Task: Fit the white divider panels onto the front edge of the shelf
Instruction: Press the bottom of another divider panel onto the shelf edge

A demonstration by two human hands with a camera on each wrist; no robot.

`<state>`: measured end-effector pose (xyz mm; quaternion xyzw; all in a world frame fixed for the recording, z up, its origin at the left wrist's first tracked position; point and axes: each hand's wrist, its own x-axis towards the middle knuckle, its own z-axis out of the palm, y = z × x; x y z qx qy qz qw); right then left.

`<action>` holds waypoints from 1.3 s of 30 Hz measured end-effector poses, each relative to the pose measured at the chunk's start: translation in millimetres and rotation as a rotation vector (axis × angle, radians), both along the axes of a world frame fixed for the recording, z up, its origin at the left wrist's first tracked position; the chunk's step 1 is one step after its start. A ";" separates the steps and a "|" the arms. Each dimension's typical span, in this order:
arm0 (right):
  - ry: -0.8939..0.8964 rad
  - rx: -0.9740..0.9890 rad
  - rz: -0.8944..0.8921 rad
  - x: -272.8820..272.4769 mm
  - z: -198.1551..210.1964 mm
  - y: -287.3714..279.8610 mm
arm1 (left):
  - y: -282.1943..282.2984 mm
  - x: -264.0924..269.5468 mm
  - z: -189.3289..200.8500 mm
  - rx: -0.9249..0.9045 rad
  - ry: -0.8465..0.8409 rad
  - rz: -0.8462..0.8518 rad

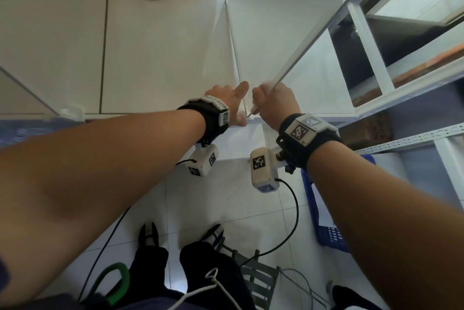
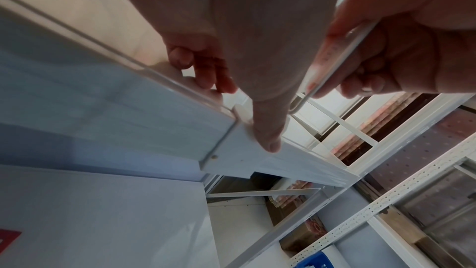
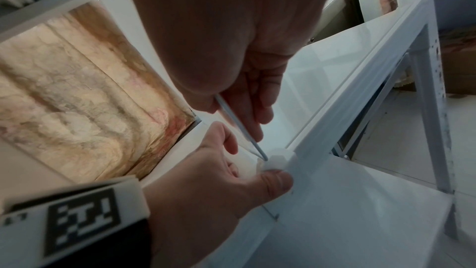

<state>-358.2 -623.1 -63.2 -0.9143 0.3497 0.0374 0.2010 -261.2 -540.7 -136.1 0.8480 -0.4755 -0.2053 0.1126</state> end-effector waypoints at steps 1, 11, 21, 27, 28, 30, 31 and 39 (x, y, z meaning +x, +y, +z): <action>-0.027 0.025 -0.035 -0.7 -1.1 -0.2 | 0.1 0.5 -0.5 -0.001 0.000 -0.007; -0.041 0.020 -0.023 1.8 -6.6 -3.6 | -1.9 0.0 0.5 0.004 -0.015 -0.005; -0.099 0.041 -0.129 0.1 -15.2 -2.1 | -2.8 1.1 -1.7 0.010 -0.007 -0.011; -0.086 0.089 -0.143 0.2 -3.8 1.2 | -5.6 -1.3 1.7 -0.012 0.005 0.014; -0.013 0.048 -0.091 -1.1 -0.3 0.6 | -6.2 -2.4 1.7 -0.015 -0.003 0.018; 0.108 -0.007 -0.010 -2.7 6.2 -1.1 | -6.1 -3.5 0.9 -0.002 -0.025 0.015; 0.159 -0.058 0.038 -3.5 8.3 -3.5 | -6.5 -4.0 1.0 0.006 -0.032 0.010; 0.394 -0.383 0.391 0.4 2.9 -3.1 | -5.1 -0.7 2.3 0.017 0.005 -0.014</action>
